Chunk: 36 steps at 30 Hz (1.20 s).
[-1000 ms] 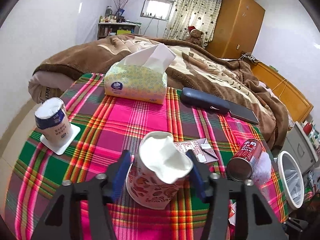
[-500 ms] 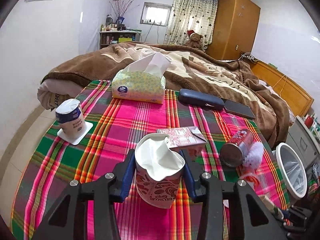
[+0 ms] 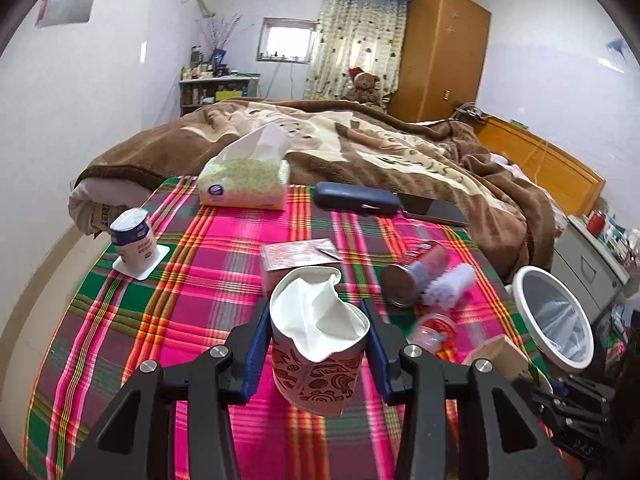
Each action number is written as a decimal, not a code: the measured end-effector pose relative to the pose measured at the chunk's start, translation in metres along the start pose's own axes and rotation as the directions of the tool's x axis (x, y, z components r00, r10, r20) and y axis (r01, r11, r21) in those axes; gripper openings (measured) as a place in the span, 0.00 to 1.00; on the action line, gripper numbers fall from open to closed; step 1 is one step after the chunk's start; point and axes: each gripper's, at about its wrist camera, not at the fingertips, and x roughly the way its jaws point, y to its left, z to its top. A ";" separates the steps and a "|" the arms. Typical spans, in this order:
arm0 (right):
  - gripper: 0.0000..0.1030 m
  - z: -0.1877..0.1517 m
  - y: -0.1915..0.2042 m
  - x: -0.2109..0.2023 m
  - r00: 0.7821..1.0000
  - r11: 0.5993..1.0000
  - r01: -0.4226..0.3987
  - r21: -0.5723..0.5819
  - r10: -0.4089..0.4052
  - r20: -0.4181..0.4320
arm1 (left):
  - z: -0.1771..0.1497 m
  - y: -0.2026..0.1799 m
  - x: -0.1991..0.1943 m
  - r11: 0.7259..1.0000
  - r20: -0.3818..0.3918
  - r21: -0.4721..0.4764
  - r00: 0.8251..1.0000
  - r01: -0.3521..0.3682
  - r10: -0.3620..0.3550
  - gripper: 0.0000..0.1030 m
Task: Collect trash
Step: 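Carry the cup and wrapper over the white wastebasket and open both tools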
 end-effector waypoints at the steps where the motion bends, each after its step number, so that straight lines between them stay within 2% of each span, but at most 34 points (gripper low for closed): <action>1: 0.25 0.000 -0.002 -0.003 1.000 1.000 0.003 0.003 -0.003 0.007 | 0.000 -0.005 -0.002 1.000 0.001 0.007 1.000 0.006 -0.006 0.43; 11: 0.25 0.005 -0.032 -0.022 0.997 0.998 0.038 0.059 -0.042 0.057 | 0.000 -0.050 -0.020 0.997 0.024 0.060 0.998 0.051 -0.053 0.43; 23: 0.25 0.010 -0.078 -0.051 0.986 0.984 0.108 0.139 -0.124 0.112 | 0.003 -0.116 -0.018 0.982 0.019 0.127 0.990 0.138 -0.142 0.43; 36: 0.25 0.014 -0.130 -0.076 0.958 0.951 0.209 0.230 -0.246 0.147 | 0.008 -0.207 -0.001 0.944 -0.015 0.223 0.969 0.245 -0.248 0.43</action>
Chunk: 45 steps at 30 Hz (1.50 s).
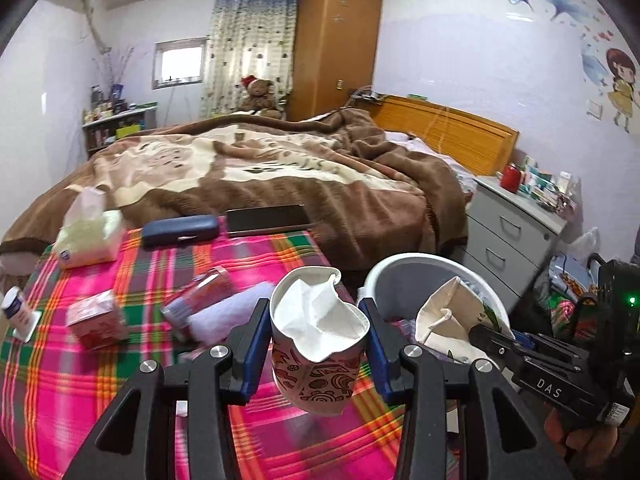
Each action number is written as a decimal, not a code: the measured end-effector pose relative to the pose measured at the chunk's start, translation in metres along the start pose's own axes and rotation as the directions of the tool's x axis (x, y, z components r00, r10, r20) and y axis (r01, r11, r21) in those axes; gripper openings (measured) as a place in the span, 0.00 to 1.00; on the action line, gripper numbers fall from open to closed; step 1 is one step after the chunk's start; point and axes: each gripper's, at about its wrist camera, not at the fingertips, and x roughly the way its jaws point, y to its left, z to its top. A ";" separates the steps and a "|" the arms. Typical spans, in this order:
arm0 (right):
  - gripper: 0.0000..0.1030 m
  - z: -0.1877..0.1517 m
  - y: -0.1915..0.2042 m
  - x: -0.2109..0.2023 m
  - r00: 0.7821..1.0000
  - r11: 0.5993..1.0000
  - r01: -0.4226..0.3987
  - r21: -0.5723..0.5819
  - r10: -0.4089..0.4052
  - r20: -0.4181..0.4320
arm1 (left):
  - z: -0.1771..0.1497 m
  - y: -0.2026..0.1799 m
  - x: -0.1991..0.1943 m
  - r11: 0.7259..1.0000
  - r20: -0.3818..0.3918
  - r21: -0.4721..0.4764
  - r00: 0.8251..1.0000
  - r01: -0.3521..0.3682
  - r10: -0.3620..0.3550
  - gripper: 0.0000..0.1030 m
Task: Collect trash
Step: 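Carry the cup and wrapper over the white wastebasket and open both tools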
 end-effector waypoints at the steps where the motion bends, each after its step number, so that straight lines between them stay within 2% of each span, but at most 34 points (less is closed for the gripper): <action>1: 0.25 0.001 -0.005 -0.002 1.000 1.000 0.009 0.005 -0.010 0.003 | 0.001 -0.005 0.002 1.000 0.001 0.004 1.000 0.008 -0.008 0.43; 12: 0.25 0.014 -0.041 -0.012 0.989 0.989 0.143 0.047 -0.145 0.039 | 0.015 -0.060 0.039 0.993 -0.019 0.054 0.995 0.104 -0.103 0.43; 20: 0.25 0.019 -0.063 -0.002 0.972 0.971 0.232 0.061 -0.233 0.016 | 0.016 -0.093 0.070 0.984 -0.055 0.078 0.986 0.161 -0.157 0.43; 34: 0.27 0.024 -0.085 0.015 0.951 0.952 0.306 0.018 -0.305 -0.045 | 0.012 -0.122 0.113 0.982 -0.105 0.106 0.984 0.156 -0.145 0.44; 35: 0.28 0.025 -0.085 0.016 0.952 0.953 0.303 0.012 -0.302 -0.045 | 0.012 -0.121 0.114 0.982 -0.108 0.098 0.983 0.162 -0.151 0.45; 36: 0.28 0.025 -0.085 0.016 0.956 0.957 0.290 0.006 -0.289 -0.050 | 0.012 -0.121 0.115 0.983 -0.106 0.092 0.983 0.160 -0.150 0.54; 37: 0.30 0.025 -0.085 0.017 0.958 0.960 0.281 0.007 -0.280 -0.055 | 0.012 -0.120 0.114 0.984 -0.098 0.086 0.985 0.154 -0.145 0.67; 38: 0.38 0.025 -0.086 0.016 0.961 0.963 0.271 0.010 -0.270 -0.059 | 0.012 -0.120 0.114 0.985 -0.093 0.082 0.985 0.154 -0.147 0.69; 40: 0.50 0.025 -0.087 0.016 0.962 0.963 0.268 0.015 -0.267 -0.055 | 0.012 -0.117 0.113 0.983 -0.094 0.068 0.982 0.171 -0.164 0.69; 45: 0.50 0.024 -0.088 0.007 0.964 0.964 0.265 0.034 -0.264 -0.041 | 0.013 -0.113 0.107 0.986 -0.088 0.070 0.985 0.153 -0.146 0.69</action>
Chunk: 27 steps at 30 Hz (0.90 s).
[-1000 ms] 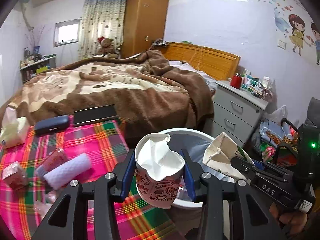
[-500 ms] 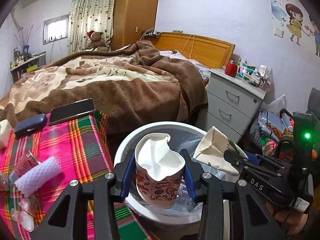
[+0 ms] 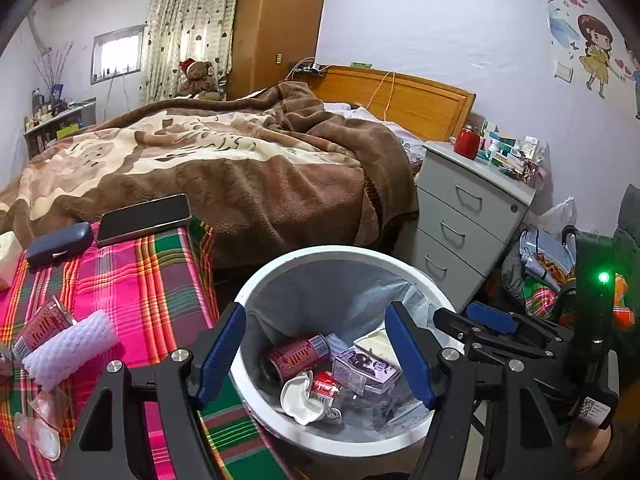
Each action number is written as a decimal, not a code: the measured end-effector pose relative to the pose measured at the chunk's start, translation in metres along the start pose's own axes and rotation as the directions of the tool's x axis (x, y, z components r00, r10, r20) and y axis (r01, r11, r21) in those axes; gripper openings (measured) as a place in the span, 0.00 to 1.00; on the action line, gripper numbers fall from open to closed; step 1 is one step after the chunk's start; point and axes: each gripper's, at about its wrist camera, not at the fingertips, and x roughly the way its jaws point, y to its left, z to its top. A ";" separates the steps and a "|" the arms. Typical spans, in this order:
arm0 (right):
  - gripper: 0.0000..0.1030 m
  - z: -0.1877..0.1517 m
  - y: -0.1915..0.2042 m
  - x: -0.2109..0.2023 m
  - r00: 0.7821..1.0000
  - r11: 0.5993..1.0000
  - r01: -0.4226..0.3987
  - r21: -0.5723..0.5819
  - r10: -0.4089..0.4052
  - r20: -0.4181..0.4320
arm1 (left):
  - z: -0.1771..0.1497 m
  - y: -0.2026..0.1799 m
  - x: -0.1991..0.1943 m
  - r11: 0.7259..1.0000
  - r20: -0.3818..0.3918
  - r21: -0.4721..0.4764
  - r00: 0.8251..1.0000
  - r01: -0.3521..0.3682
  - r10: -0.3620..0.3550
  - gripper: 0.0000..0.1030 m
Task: Collect trash
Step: 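Carry the cup and wrapper over the white wastebasket and open both tools, then move both tools back over the plaid cloth toward remaining trash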
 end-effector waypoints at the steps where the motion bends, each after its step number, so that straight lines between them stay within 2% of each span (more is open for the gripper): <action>1: 0.50 0.000 0.000 -0.001 1.000 1.000 0.001 0.003 -0.001 0.002 | 0.000 0.001 -0.002 1.000 0.001 -0.003 1.000 -0.001 0.001 0.69; 15: 0.50 -0.006 0.020 -0.013 0.999 1.000 -0.026 0.003 0.026 0.030 | -0.014 0.023 -0.040 0.999 0.026 -0.037 0.999 -0.037 0.038 0.70; 27: 0.50 -0.012 0.057 -0.024 0.995 0.996 -0.081 -0.041 0.083 0.053 | -0.030 0.053 -0.082 0.992 0.055 -0.077 0.993 -0.103 0.107 0.70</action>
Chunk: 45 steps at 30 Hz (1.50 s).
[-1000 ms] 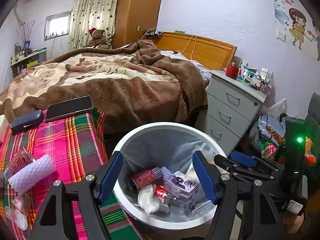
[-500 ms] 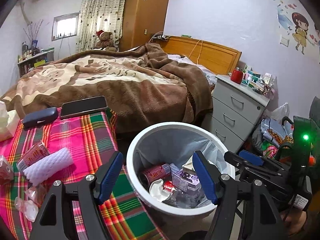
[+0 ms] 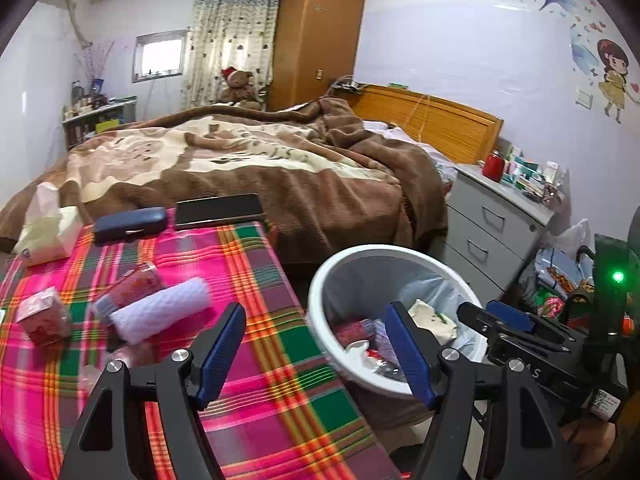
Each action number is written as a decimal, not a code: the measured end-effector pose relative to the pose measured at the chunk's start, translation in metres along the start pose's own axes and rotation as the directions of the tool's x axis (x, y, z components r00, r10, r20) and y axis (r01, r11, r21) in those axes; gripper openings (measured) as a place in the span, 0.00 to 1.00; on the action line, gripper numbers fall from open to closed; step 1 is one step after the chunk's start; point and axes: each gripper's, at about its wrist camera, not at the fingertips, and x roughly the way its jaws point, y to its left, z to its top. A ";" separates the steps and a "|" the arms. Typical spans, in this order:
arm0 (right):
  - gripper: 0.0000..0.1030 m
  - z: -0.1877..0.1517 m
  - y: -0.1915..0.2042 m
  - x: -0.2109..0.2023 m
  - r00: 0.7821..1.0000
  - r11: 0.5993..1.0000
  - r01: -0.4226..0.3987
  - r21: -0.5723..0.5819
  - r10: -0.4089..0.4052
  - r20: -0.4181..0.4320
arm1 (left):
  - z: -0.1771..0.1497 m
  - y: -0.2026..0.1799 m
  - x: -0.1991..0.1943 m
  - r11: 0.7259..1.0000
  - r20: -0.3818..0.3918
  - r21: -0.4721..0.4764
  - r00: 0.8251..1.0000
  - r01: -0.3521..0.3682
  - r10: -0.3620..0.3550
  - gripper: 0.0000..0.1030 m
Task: Collect trash
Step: 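Move both tools back over the plaid cloth toward remaining trash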
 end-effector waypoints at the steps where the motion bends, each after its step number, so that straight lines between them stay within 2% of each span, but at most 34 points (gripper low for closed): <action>1: 0.50 0.000 0.003 0.000 1.000 1.000 -0.004 -0.002 0.004 0.001 | -0.001 0.005 -0.004 1.000 0.001 -0.007 1.000 -0.005 0.005 0.70; 18: 0.50 -0.012 0.065 0.007 0.996 0.992 -0.093 -0.087 0.092 -0.024 | -0.018 0.078 -0.045 0.987 0.029 -0.084 0.990 -0.134 0.137 0.70; 34: 0.50 -0.020 0.121 0.029 0.980 0.970 -0.188 -0.155 0.174 -0.096 | -0.040 0.173 -0.071 0.940 -0.004 -0.203 0.960 -0.274 0.279 0.70; 42: 0.50 -0.015 0.145 0.049 0.967 0.957 -0.237 -0.165 0.217 -0.134 | -0.052 0.200 -0.068 0.931 -0.038 -0.216 0.956 -0.294 0.292 0.70; 45: 0.50 -0.009 0.154 0.057 0.961 0.951 -0.260 -0.164 0.240 -0.136 | -0.057 0.205 -0.065 0.935 -0.048 -0.213 0.959 -0.283 0.280 0.70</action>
